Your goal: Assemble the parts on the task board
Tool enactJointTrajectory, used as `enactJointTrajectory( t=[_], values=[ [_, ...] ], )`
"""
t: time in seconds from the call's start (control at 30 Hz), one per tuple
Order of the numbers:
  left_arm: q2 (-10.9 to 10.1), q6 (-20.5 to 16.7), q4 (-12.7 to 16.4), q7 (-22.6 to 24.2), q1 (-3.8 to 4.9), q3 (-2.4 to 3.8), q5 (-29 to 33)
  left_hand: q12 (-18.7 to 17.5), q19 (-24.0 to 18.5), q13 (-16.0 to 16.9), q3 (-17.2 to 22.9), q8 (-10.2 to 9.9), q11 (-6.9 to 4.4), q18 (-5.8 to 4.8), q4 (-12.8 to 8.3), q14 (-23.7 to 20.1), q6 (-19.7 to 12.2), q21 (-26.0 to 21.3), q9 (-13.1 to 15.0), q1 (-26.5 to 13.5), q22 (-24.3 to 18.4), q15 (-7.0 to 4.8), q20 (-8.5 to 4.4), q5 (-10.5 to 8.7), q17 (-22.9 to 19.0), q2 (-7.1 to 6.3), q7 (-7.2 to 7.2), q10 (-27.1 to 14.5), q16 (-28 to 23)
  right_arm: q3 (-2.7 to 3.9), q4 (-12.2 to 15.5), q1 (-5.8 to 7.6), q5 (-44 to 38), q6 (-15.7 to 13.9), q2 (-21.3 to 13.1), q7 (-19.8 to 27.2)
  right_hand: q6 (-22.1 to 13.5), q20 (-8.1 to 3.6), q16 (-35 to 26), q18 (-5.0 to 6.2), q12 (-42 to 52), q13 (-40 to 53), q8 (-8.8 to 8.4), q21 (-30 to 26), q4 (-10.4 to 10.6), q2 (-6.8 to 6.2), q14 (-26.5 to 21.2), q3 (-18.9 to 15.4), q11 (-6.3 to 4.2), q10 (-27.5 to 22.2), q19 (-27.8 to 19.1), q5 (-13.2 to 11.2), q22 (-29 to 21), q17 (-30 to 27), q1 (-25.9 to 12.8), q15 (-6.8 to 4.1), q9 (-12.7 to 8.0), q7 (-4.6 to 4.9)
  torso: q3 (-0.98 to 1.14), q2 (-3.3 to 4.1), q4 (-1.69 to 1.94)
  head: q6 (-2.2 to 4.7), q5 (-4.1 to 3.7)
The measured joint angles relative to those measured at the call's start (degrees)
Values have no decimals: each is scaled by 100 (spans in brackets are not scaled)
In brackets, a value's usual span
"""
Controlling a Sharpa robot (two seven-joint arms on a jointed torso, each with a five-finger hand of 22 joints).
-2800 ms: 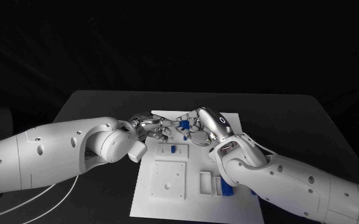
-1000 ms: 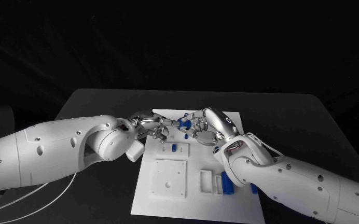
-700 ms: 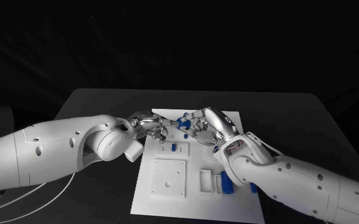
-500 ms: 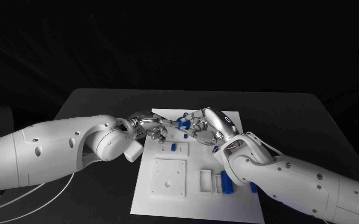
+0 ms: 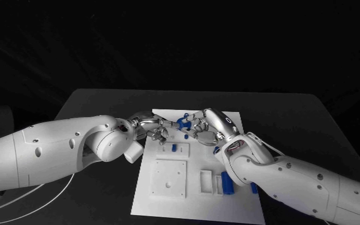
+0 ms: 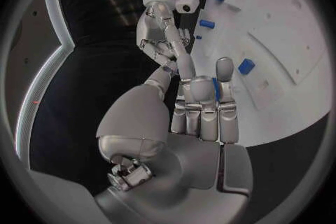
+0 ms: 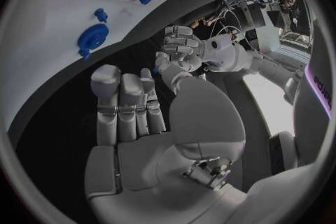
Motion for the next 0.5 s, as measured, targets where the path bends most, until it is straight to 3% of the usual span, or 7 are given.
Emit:
enactJointTrajectory(
  t=[0.2, 0.33, 0.5],
  values=[
    [22, -19, -81, -58, -1, -2, -60, 34, 23, 0, 55, 4, -42, 0, -56, 4, -1, 24, 4, -30, 0, -3, -22, 27, 0, 11, -1, 0, 26, 26, 71, 0, 92, -6, -91, 45, 0, 0, 0, 0, 0, -35, 0, -34, 32, -46, 0, -98, 20, -21, 0, 6, 0, -27, -46, 0, 0, 0, 8, -2, -1, -5, 14],
    [56, -49, -199, -352, 28, 2, -225, 68, 43, -86, 55, 4, -50, 0, -56, 57, 1, 46, 4, -45, -1, -52, -42, 61, -15, 18, 0, -3, -19, 144, 160, -35, 245, -27, -252, 134, 0, 0, 0, 0, 0, -37, 0, -34, 32, -46, 0, -98, 21, -21, 0, 45, 0, -38, -46, 0, 0, 0, 9, -7, -3, -5, 27],
    [104, -69, -294, -932, 133, 15, -616, 154, 63, -132, 54, 2, -51, 0, -57, 96, 38, 46, 5, -59, -1, -51, -62, 65, 20, 27, 32, -3, -19, 288, 278, -90, 472, -66, -514, 249, -1, 0, 0, 0, 0, -47, -1, -34, 32, -46, -21, -98, 20, -21, 0, 73, 0, -46, -46, 21, 0, -1, 15, -15, -18, -7, 61]
  ],
)
